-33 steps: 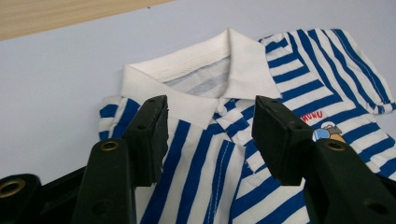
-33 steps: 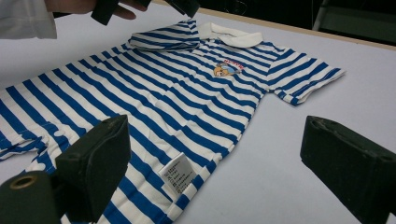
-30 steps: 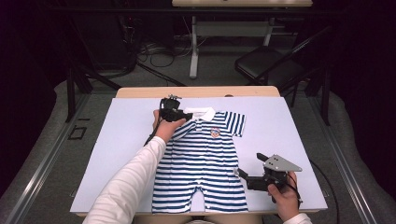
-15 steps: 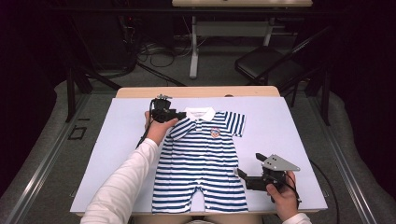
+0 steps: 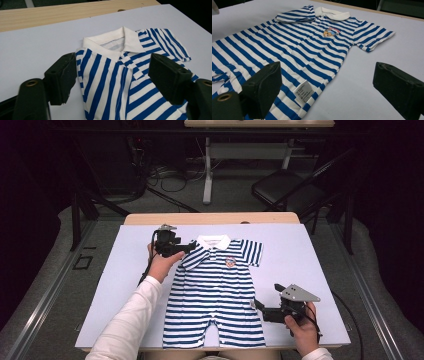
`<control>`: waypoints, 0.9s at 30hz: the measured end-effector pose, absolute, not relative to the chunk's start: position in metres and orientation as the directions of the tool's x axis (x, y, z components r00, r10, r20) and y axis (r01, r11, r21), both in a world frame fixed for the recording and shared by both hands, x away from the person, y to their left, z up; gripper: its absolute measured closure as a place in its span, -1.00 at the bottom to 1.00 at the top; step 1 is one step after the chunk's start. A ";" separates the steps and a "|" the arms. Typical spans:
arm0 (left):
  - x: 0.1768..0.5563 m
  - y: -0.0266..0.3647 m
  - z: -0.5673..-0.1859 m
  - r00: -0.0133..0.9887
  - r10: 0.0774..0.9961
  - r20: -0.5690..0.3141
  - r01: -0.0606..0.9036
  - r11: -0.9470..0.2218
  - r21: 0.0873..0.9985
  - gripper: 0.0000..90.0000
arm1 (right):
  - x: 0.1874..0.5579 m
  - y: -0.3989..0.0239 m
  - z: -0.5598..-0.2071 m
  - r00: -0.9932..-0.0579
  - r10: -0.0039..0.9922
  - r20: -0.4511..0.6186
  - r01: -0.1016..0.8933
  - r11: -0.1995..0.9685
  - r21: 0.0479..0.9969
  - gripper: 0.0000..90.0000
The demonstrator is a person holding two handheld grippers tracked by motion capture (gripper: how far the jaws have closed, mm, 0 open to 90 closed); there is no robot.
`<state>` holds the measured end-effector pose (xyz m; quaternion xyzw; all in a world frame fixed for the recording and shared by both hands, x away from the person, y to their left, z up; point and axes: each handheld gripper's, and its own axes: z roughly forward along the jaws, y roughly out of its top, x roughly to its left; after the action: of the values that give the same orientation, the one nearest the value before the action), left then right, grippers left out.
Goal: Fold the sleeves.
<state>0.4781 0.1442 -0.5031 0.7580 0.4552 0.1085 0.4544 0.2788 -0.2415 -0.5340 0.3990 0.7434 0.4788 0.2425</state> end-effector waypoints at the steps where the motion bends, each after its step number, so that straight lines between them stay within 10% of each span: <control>1: 0.477 0.145 -0.504 0.564 0.786 -0.253 0.596 -0.175 0.783 -0.52 | 0.279 -0.242 -0.534 -0.562 0.827 0.022 0.364 0.224 0.904 -0.81; 10: 0.468 0.145 -0.506 0.598 0.758 -0.261 0.575 -0.179 0.798 -0.99 | 0.286 -0.241 -0.530 -0.536 0.843 0.047 0.396 0.202 0.896 -0.81; 27: 0.453 0.161 -0.503 0.645 0.723 -0.247 0.563 -0.232 0.793 -0.99 | 0.321 -0.234 -0.518 -0.514 0.855 0.072 0.460 0.204 0.864 -0.81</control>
<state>0.4525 0.1606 -0.5032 0.7800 0.4124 0.0864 0.4626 0.3213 -0.2339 -0.5182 0.4416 0.7442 0.4508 0.2191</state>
